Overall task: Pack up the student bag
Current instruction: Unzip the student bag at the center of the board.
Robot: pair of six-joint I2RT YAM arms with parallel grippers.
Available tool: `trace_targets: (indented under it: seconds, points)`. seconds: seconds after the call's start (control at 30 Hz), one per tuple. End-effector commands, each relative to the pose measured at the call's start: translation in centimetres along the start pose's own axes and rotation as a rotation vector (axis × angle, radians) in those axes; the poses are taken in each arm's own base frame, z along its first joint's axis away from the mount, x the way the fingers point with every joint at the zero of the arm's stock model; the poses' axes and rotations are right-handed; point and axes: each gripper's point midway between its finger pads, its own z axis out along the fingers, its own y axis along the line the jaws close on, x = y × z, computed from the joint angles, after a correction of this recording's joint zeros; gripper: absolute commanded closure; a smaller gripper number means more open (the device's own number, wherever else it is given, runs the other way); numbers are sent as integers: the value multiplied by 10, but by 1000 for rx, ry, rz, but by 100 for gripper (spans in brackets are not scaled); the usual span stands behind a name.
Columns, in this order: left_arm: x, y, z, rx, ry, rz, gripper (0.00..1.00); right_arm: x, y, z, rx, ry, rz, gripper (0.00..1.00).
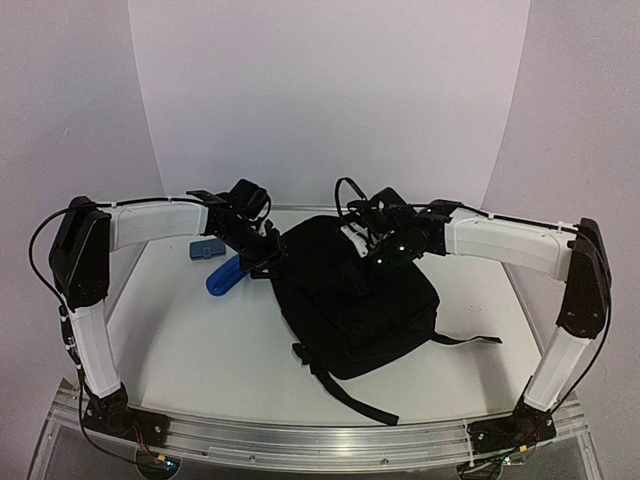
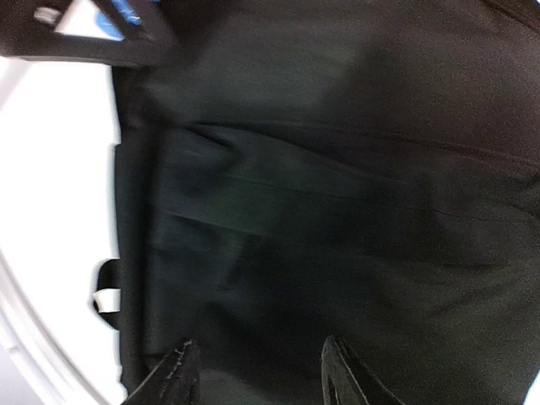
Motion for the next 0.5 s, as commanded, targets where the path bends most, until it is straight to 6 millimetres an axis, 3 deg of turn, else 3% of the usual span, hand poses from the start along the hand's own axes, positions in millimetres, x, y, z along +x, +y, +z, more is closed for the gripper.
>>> trace_targets:
  seconds: [0.0, 0.13, 0.27, 0.4, 0.47]
  points:
    - [-8, -5, -3, 1, -18, 7, 51, -17, 28, 4, -132, -5, 36, 49]
    - [-8, -5, -4, -2, -24, 5, 50, -22, 31, 16, -140, 1, 53, 47]
    - [-5, -4, -6, 5, -23, -6, 47, -13, 29, 37, -93, 29, 40, 49]
    - [2, -1, -12, 21, -25, -22, 43, -10, 17, 51, -25, 42, 42, 54]
    - [7, -2, -14, 39, -19, -28, 41, -10, 14, 55, -6, 45, 42, 62]
